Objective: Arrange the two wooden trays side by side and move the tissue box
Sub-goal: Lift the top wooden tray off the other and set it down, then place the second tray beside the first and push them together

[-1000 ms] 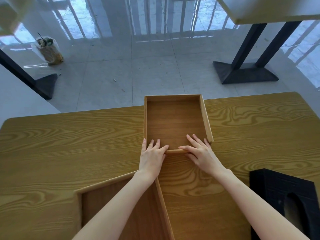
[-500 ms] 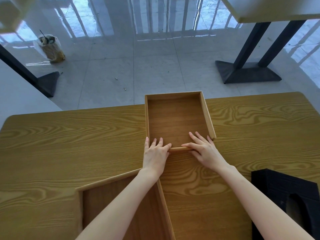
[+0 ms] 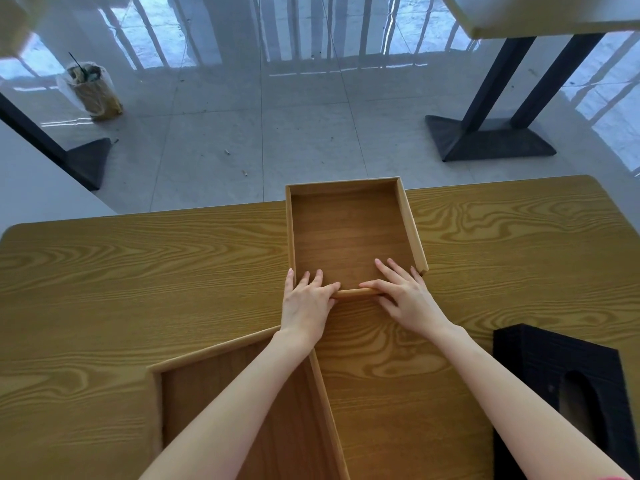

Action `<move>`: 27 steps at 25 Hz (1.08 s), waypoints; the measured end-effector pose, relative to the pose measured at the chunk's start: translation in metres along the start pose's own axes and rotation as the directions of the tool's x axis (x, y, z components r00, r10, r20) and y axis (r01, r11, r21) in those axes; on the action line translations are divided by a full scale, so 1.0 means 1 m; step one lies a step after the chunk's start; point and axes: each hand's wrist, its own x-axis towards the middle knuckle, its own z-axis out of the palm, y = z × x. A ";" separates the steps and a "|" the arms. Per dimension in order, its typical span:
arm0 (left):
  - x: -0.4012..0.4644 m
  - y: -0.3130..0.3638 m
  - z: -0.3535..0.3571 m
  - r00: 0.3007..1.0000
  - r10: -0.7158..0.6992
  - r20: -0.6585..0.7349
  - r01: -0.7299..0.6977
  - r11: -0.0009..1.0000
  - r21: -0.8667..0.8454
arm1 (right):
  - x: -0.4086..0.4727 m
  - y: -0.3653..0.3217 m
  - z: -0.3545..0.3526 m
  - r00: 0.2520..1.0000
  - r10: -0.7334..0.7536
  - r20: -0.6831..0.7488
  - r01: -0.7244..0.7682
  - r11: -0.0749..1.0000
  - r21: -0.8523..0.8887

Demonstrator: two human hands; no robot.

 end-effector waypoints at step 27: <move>-0.169 -0.075 0.004 0.949 -0.314 0.008 0.311 0.936 -0.167 | -0.129 -0.119 0.059 0.993 0.106 0.048 -0.109 0.990 0.088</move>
